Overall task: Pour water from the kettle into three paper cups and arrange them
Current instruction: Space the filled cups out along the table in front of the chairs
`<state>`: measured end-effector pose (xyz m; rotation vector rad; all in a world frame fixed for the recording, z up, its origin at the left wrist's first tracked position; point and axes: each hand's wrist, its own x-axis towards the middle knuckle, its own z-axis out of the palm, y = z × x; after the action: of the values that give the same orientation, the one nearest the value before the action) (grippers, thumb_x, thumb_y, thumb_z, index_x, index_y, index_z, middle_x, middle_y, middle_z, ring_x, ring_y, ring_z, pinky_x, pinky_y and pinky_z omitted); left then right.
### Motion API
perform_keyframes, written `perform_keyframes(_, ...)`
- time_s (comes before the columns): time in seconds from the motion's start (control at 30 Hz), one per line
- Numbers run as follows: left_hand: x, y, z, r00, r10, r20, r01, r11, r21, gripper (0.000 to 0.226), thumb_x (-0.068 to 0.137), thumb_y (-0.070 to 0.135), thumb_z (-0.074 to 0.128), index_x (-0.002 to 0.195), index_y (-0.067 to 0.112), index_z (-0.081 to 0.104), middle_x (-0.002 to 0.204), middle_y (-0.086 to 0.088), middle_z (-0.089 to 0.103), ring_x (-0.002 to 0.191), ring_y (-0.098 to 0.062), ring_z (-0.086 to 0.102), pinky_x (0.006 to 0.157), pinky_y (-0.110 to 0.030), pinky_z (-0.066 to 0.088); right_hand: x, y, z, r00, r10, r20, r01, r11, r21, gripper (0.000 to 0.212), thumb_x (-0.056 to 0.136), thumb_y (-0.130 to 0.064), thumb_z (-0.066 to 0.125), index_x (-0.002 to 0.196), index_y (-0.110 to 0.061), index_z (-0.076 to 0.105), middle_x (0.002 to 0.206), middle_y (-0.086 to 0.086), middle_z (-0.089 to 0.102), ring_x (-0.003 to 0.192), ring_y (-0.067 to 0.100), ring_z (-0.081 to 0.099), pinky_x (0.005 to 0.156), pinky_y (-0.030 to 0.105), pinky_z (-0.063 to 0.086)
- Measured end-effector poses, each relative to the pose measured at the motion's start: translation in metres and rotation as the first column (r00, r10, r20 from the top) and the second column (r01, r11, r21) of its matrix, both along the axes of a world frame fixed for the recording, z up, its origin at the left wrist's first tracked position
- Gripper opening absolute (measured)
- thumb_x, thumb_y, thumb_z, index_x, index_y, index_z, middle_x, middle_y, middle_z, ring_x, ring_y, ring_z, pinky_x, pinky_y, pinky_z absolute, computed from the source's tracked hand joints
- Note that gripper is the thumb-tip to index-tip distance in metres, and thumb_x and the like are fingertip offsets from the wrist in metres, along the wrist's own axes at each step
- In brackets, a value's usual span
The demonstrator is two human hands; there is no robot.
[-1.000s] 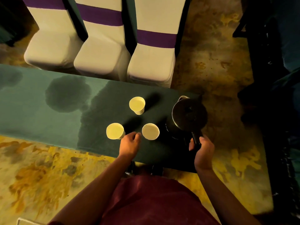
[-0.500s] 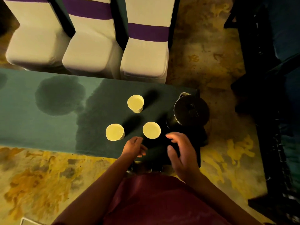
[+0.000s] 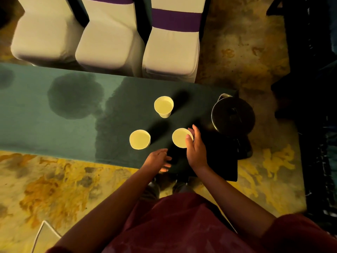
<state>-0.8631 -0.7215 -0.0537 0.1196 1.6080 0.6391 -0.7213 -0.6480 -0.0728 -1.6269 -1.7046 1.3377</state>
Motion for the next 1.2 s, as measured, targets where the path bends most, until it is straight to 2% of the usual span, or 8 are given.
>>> perform_keyframes(0.23,0.003,0.024,0.0,1.0,-0.024,0.016,0.024,0.999,-0.027,0.039,0.105,0.02,0.034,0.142,0.012,0.046,0.119,-0.016,0.064,0.09,-0.027,0.06,0.074,-0.033,0.051,0.0,-0.003,-0.009,0.997,-0.03,0.071,0.03,1.0,0.002,0.05,0.099,-0.029,0.039,0.139,-0.005,0.059,0.135,0.019,0.065,0.123,0.035,0.06,0.099,0.036,0.045)
perform_keyframes(0.4,0.004,0.028,0.005,0.998,-0.002,0.058,0.004,0.999,-0.046,0.04,0.104,0.027,0.039,0.139,0.011,0.05,0.126,-0.018,0.065,0.095,-0.028,0.062,0.073,-0.033,0.053,-0.003,0.002,-0.004,0.991,-0.06,0.121,0.057,0.998,0.031,0.05,0.1,-0.031,0.038,0.131,-0.004,0.066,0.126,0.018,0.071,0.115,0.034,0.065,0.091,0.027,0.043)
perform_keyframes(0.57,0.0,0.029,0.011,0.991,0.073,0.115,-0.068,0.996,-0.049,0.04,0.105,0.029,0.039,0.134,0.005,0.052,0.115,-0.017,0.066,0.084,-0.027,0.064,0.073,-0.036,0.054,-0.008,0.004,0.013,0.985,-0.081,0.15,0.073,0.996,0.059,0.048,0.101,-0.035,0.039,0.125,-0.006,0.068,0.117,0.016,0.073,0.107,0.031,0.067,0.087,0.033,0.049)
perform_keyframes(0.73,-0.002,0.027,0.019,0.966,0.15,0.212,-0.152,0.988,-0.003,0.045,0.104,0.037,0.037,0.124,0.003,0.059,0.108,-0.018,0.073,0.098,-0.034,0.07,0.086,-0.043,0.057,-0.014,-0.005,0.048,0.982,-0.101,0.159,0.081,0.988,0.131,0.044,0.103,-0.035,0.04,0.112,-0.005,0.072,0.096,0.008,0.072,0.089,0.023,0.067,0.074,0.033,0.051)
perform_keyframes(0.83,-0.004,0.028,0.033,0.925,0.237,0.296,-0.255,0.967,0.024,0.035,0.103,0.035,0.045,0.12,0.008,0.059,0.104,-0.018,0.073,0.093,-0.034,0.073,0.08,-0.044,0.06,-0.022,-0.015,0.068,0.98,-0.114,0.163,0.085,0.981,0.174,0.043,0.103,-0.035,0.04,0.105,-0.007,0.073,0.086,0.0,0.066,0.08,0.018,0.064,0.066,0.03,0.046)
perform_keyframes(0.93,-0.009,0.028,0.049,0.859,0.342,0.38,-0.379,0.925,0.023,0.02,0.1,0.022,0.055,0.117,0.013,0.06,0.11,-0.015,0.067,0.093,-0.032,0.069,0.064,-0.042,0.062,-0.03,-0.027,0.085,0.977,-0.119,0.174,0.079,0.972,0.223,0.043,0.102,-0.035,0.039,0.103,-0.008,0.073,0.086,0.005,0.07,0.08,0.021,0.067,0.068,0.034,0.05)
perform_keyframes(1.1,-0.022,0.021,0.073,0.797,0.395,0.458,-0.441,0.897,-0.006,0.012,0.098,0.021,0.055,0.102,0.011,0.061,0.098,-0.015,0.069,0.086,-0.03,0.068,0.05,-0.034,0.058,-0.044,-0.048,0.106,0.974,-0.128,0.185,0.058,0.937,0.344,0.041,0.102,-0.033,0.04,0.101,-0.008,0.072,0.083,0.008,0.073,0.076,0.023,0.067,0.066,0.041,0.055)
perform_keyframes(1.2,-0.03,0.014,0.084,0.788,0.41,0.459,-0.46,0.888,-0.004,0.017,0.097,0.021,0.054,0.108,0.009,0.061,0.094,-0.016,0.069,0.083,-0.031,0.068,0.047,-0.033,0.057,-0.059,-0.057,0.116,0.981,-0.167,0.096,0.127,0.937,0.324,0.034,0.103,-0.032,0.043,0.106,-0.017,0.072,0.087,-0.011,0.07,0.081,0.007,0.067,0.07,0.031,0.056)
